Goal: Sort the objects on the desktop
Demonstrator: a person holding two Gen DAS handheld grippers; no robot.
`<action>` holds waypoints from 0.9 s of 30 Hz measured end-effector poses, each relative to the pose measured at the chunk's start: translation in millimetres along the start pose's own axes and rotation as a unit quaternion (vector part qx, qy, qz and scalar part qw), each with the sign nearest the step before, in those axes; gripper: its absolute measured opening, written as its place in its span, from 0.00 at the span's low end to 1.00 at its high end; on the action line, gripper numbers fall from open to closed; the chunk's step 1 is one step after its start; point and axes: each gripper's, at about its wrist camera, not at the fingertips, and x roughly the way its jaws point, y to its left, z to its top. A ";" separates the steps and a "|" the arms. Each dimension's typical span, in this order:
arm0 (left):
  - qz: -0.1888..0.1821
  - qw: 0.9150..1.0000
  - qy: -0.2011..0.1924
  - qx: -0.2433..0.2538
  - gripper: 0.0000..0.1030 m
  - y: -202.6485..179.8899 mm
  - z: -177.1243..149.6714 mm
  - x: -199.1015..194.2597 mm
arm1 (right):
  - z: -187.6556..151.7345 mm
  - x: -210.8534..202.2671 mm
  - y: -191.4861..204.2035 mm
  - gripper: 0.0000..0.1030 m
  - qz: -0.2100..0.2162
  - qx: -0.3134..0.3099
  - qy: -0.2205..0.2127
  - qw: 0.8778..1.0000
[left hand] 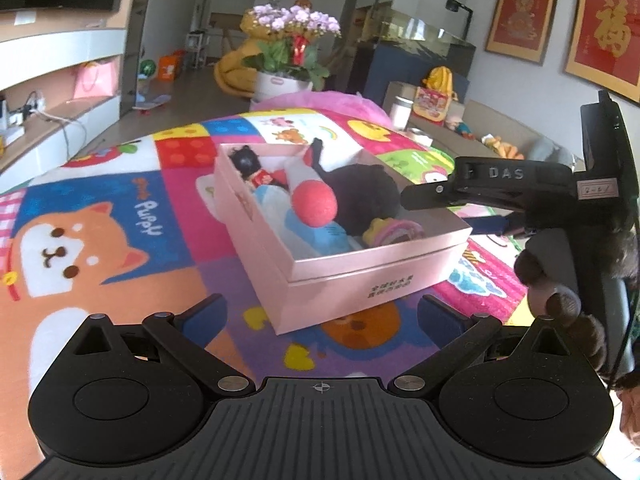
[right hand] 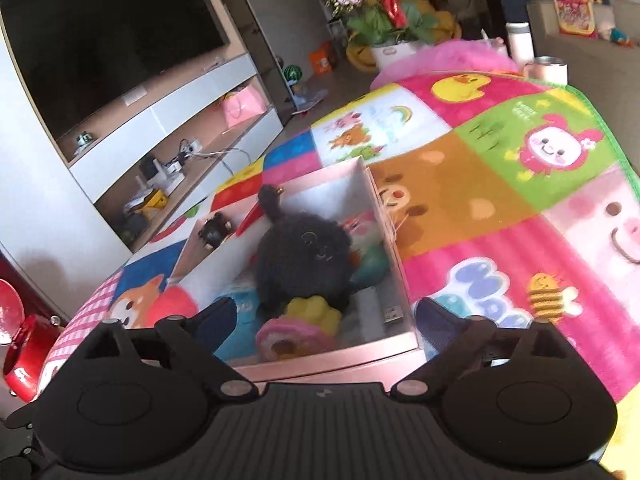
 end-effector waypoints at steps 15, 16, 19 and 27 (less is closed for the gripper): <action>0.112 0.994 -0.007 -0.004 1.00 31.5 -21.8 -50.5 | -41.4 -41.1 39.8 1.00 -0.034 -0.063 -0.042 0.997; 0.117 0.993 -0.010 -0.004 1.00 31.1 -24.1 -54.5 | -50.8 -49.0 40.4 1.00 -0.040 -0.071 -0.044 0.996; 0.124 0.992 -0.015 0.002 1.00 24.7 -33.3 -59.3 | -84.8 -68.9 44.3 1.00 -0.065 -0.096 -0.050 0.992; 0.125 0.992 0.004 0.000 1.00 1.6 -49.0 -32.7 | -134.6 -55.7 55.0 1.00 -0.116 -0.152 -0.005 0.982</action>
